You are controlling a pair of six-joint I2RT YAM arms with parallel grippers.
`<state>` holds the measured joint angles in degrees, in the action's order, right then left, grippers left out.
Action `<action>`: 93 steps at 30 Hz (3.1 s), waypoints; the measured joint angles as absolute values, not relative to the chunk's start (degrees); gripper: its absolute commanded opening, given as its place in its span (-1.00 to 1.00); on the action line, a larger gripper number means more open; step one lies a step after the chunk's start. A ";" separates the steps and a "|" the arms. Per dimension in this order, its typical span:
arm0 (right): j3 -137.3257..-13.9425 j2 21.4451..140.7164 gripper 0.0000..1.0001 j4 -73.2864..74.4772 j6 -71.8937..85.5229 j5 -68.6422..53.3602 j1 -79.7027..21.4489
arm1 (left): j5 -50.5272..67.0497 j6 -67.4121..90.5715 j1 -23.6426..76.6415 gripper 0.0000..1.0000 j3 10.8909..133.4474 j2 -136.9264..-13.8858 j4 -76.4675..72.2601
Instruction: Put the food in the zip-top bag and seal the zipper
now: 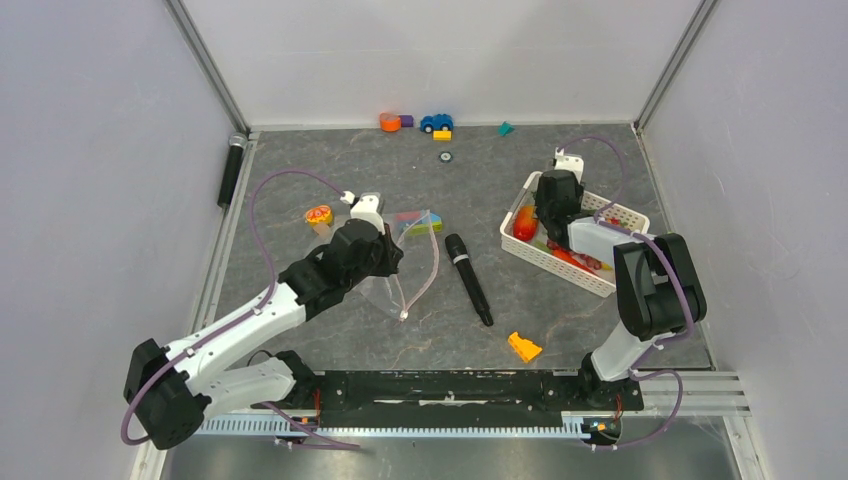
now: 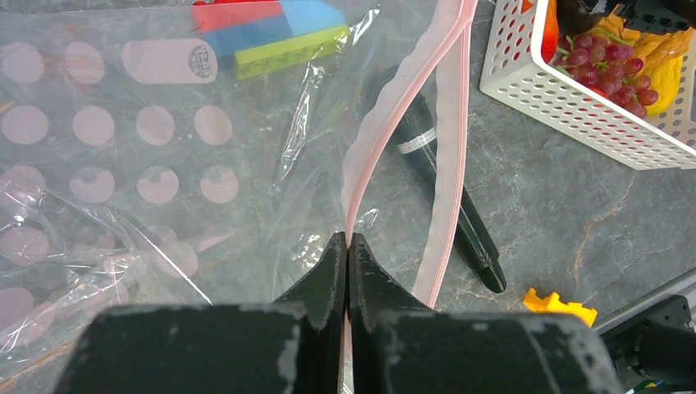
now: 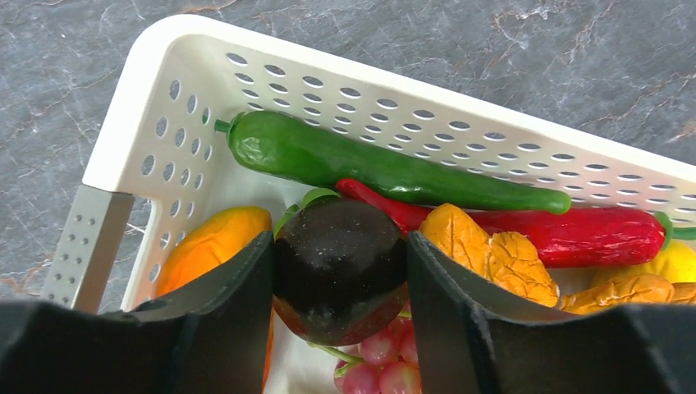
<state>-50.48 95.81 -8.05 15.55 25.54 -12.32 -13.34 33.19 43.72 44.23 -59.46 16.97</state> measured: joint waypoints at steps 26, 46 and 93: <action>-31.24 65.45 -0.42 -29.21 11.77 -6.46 -12.25 | -13.37 33.17 43.72 -0.96 44.05 -60.38 16.10; -38.22 73.93 -0.45 -33.80 -6.17 -39.75 -39.00 | -12.12 33.15 43.72 -0.96 43.53 -60.03 15.53; -45.32 71.53 0.96 -11.55 5.52 12.62 -21.67 | -4.36 32.93 43.27 -0.96 38.98 -52.77 7.60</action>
<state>-45.32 71.53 -11.55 5.52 12.62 -21.67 -4.36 32.93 43.27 38.98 -52.77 7.60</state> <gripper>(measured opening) 0.979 0.034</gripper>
